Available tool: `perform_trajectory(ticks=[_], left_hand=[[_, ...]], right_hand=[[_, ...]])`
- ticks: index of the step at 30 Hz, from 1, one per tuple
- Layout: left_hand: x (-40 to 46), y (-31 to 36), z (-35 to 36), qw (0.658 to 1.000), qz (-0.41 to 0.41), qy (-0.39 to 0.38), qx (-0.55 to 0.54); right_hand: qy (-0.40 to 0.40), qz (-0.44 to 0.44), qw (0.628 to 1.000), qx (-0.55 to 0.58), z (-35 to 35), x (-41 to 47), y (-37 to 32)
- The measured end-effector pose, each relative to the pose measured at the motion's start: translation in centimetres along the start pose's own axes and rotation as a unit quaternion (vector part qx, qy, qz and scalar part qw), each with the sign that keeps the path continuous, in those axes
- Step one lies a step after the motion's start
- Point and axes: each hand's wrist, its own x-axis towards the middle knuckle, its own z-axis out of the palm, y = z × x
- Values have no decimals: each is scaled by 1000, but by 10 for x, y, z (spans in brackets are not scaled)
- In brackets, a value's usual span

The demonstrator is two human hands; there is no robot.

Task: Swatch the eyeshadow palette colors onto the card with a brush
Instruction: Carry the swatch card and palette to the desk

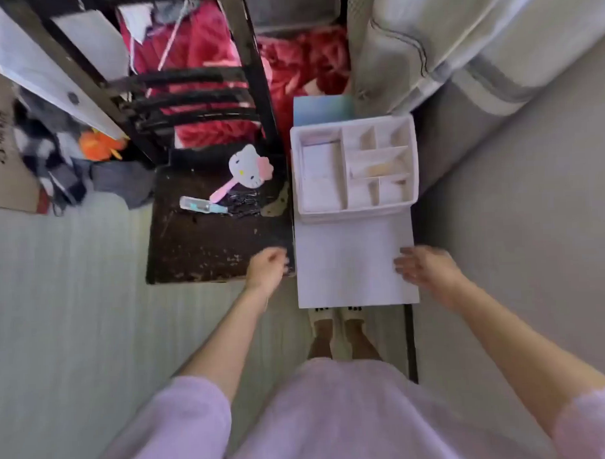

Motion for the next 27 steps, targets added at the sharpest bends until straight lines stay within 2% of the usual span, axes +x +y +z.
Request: perform_trajectory(ticks=[2, 6, 10, 13, 15, 21, 25, 27], left_hand=[[23, 21, 10, 999, 47, 20, 14], [65, 58, 32, 994, 95, 46, 7], [91, 68, 46, 983, 137, 108, 49], [98, 60, 47, 983, 143, 115, 27], [100, 56, 45, 985, 139, 102, 1], [96, 53, 43, 987, 127, 98, -5], [84, 61, 37, 995, 74, 46, -50], [69, 65, 30, 992, 65, 49, -92]], right_hand=[[-33, -37, 999, -19, 18, 24, -26], [-88, -78, 993, 28, 68, 69, -89], [-69, -85, 994, 24, 108, 101, -135], [-54, -74, 995, -24, 130, 117, -151], [-52, -63, 996, -33, 140, 122, -156], [-27, -35, 998, 52, 142, 121, -140], [-46, -82, 995, 38, 124, 90, -114], [-53, -107, 993, 16, 108, 66, -100]])
